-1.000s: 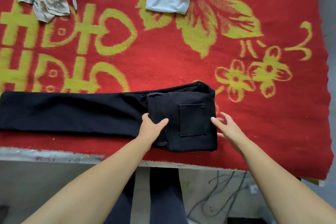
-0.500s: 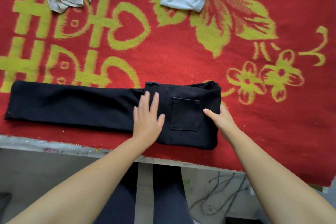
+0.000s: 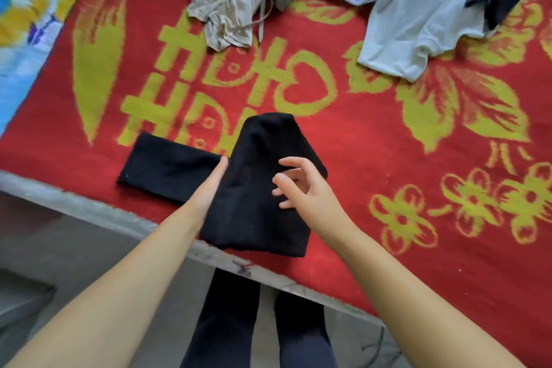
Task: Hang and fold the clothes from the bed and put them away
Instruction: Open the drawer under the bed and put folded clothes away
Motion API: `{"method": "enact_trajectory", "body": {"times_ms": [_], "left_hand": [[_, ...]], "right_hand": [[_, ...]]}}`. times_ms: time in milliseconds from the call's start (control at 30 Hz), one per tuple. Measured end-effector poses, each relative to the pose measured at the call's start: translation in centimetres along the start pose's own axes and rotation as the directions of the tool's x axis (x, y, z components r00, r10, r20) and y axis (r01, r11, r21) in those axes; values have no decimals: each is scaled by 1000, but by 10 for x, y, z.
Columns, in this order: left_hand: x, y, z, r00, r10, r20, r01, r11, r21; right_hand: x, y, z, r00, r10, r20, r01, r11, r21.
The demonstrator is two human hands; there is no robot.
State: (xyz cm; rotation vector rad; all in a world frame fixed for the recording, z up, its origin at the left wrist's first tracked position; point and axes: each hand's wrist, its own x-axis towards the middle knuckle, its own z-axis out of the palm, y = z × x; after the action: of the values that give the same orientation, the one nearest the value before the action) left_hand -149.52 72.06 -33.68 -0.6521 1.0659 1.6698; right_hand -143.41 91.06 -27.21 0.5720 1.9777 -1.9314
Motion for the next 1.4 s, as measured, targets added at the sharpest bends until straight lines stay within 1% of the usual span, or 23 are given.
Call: {"method": "enact_trajectory", "body": {"times_ms": [33, 100, 167, 233, 300, 367, 400, 467, 533, 600, 700, 800, 867, 900, 967, 1000, 1033, 1100, 1167, 1200, 1233, 1300, 1400], "left_hand": [[-9, 11, -20, 999, 29, -38, -27, 997, 69], [-22, 27, -58, 970, 136, -200, -60, 936, 347], [-21, 32, -89, 885, 311, -347, -34, 786, 618], [-12, 24, -97, 844, 422, -330, -36, 660, 751], [4, 6, -85, 874, 405, -269, -15, 575, 818], [21, -9, -65, 899, 327, -292, 95, 503, 859], [27, -10, -57, 892, 303, -337, 146, 513, 846], [31, -1, -56, 883, 240, -402, 164, 647, 745], [25, 10, -69, 909, 174, -378, 83, 814, 574], [7, 23, -89, 938, 130, -322, 23, 902, 432], [-25, 45, -124, 963, 131, -235, -53, 948, 314], [-58, 71, -164, 946, 199, -255, -178, 979, 104], [-81, 90, -192, 873, 309, -377, -322, 946, 32], [-90, 98, -203, 801, 380, -462, -378, 920, 102], [-100, 111, -218, 600, 541, -589, -352, 840, 414], [-101, 114, -223, 521, 622, -584, -261, 768, 585], [-99, 114, -223, 489, 686, -539, -135, 670, 730], [-83, 110, -211, 476, 779, -408, 90, 418, 904], [-56, 104, -192, 471, 839, -273, 212, 193, 958], [-41, 102, -184, 479, 846, -233, 257, 119, 959], [-26, 99, -180, 493, 839, -230, 306, 81, 949], [1, 92, -189, 510, 799, -320, 393, 114, 913], [33, 71, -217, 494, 781, -382, 451, 146, 881]], "right_hand": [[8, 7, 4, 999, 10, -51, -12, 998, -55], [21, 32, -1, 977, 84, -194, -118, 978, -174], [28, 61, -12, 934, 173, -314, -269, 917, -296], [31, 86, -14, 882, 293, -369, -420, 844, -334], [34, 101, -3, 842, 436, -317, -505, 844, -180], [39, 104, 11, 832, 515, -203, -517, 855, 51], [41, 100, 15, 838, 511, -190, -499, 860, 109], [43, 82, 21, 858, 474, -196, -453, 880, 147], [42, 55, 31, 899, 407, -161, -385, 910, 153], [40, 22, 53, 930, 340, -139, -325, 938, 123], [40, -24, 104, 970, 219, -104, -214, 975, 55], [52, -56, 162, 985, 125, 120, -130, 991, 30], [67, -64, 193, 967, 44, 253, -8, 990, -141], [76, -64, 199, 969, 6, 248, 51, 974, -222], [96, -57, 199, 985, -38, 169, 104, 909, -403], [107, -52, 196, 989, -46, 138, 109, 861, -496], [116, -46, 193, 990, -68, 122, 128, 795, -593], [132, -32, 192, 970, -168, 177, 243, 605, -758], [147, -20, 209, 892, -306, 333, 425, 317, -848], [154, -14, 221, 854, -322, 408, 481, 192, -855], [162, -8, 232, 835, -294, 464, 509, 94, -856], [183, 9, 242, 855, -183, 486, 489, -31, -872], [211, 51, 233, 906, -80, 417, 410, -88, -908]]}}
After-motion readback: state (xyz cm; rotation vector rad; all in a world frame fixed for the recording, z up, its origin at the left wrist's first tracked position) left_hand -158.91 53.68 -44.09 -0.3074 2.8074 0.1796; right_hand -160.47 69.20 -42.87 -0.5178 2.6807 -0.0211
